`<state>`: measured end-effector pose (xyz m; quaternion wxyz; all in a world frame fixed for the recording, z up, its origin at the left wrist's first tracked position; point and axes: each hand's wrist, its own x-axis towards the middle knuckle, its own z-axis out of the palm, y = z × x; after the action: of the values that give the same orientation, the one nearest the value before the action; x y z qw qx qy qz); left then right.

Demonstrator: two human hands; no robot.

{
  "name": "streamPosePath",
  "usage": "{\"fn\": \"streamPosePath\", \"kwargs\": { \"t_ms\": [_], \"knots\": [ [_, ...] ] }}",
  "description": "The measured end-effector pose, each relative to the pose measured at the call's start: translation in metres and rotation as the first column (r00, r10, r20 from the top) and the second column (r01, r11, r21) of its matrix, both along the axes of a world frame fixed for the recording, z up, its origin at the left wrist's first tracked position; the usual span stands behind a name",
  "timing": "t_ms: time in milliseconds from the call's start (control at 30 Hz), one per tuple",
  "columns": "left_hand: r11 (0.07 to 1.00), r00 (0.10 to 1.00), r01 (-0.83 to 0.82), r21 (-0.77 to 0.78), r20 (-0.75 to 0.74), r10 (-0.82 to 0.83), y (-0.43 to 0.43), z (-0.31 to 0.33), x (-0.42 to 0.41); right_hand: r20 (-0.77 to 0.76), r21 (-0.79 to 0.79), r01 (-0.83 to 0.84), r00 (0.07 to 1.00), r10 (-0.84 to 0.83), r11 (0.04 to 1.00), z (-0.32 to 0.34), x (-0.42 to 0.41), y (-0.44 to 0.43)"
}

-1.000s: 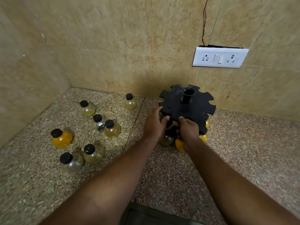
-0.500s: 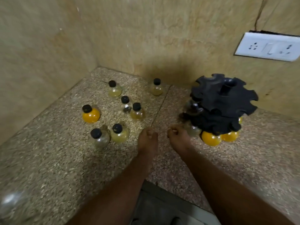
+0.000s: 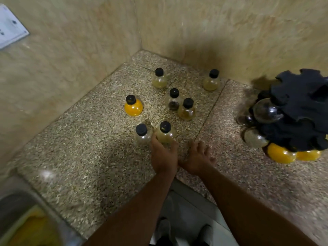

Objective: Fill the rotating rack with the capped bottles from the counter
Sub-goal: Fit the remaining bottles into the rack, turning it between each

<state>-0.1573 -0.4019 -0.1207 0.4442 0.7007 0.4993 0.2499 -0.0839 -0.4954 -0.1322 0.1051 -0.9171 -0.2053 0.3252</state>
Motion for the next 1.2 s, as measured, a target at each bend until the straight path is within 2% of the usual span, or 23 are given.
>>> {"fn": "streamPosePath", "kwargs": {
  "t_ms": [100,233,333,433,567,700,767,933,1067,1200],
  "knots": [
    [0.990,0.996,0.078,0.116,-0.057,-0.072,0.014,0.005,0.005,0.034,-0.069,-0.055,0.998,0.057,0.996,-0.007,-0.002,0.004],
    [0.971,0.977,0.192,0.145,-0.118,-0.176,0.033,0.003,0.009,0.053,-0.101,-0.051,0.997,0.056,0.994,-0.015,-0.001,0.009],
    [0.963,0.968,0.233,0.134,-0.125,-0.217,0.042,0.001,0.012,0.057,-0.090,-0.038,0.997,0.043,0.995,-0.016,-0.001,0.009],
    [0.944,0.961,0.270,0.188,-0.118,-0.251,0.046,0.003,0.014,0.063,-0.078,-0.040,0.997,0.045,0.996,-0.013,-0.002,0.008],
    [0.939,0.962,0.272,0.209,-0.099,-0.256,0.046,0.007,0.020,0.090,-0.001,-0.016,0.996,0.016,1.000,-0.008,0.002,0.005],
    [0.941,0.958,0.287,0.178,-0.046,-0.283,0.035,0.009,0.025,0.172,0.188,0.136,0.971,-0.169,0.973,0.001,0.011,-0.006],
    [0.936,0.951,0.306,0.174,-0.020,-0.307,0.027,0.015,0.031,0.169,0.340,0.238,0.936,-0.308,0.910,0.013,0.015,-0.017],
    [0.885,0.892,0.435,0.164,0.057,-0.449,-0.014,0.043,0.057,0.087,0.605,0.468,0.765,-0.638,0.644,0.041,0.031,-0.057],
    [0.806,0.808,0.545,0.229,0.114,-0.579,-0.051,0.061,0.085,-0.033,0.752,0.542,0.599,-0.800,0.375,0.062,0.051,-0.091],
    [0.701,0.697,0.654,0.284,0.135,-0.704,-0.097,0.080,0.113,-0.251,0.821,0.569,0.433,-0.866,0.047,0.088,0.069,-0.135]
  ]
}}
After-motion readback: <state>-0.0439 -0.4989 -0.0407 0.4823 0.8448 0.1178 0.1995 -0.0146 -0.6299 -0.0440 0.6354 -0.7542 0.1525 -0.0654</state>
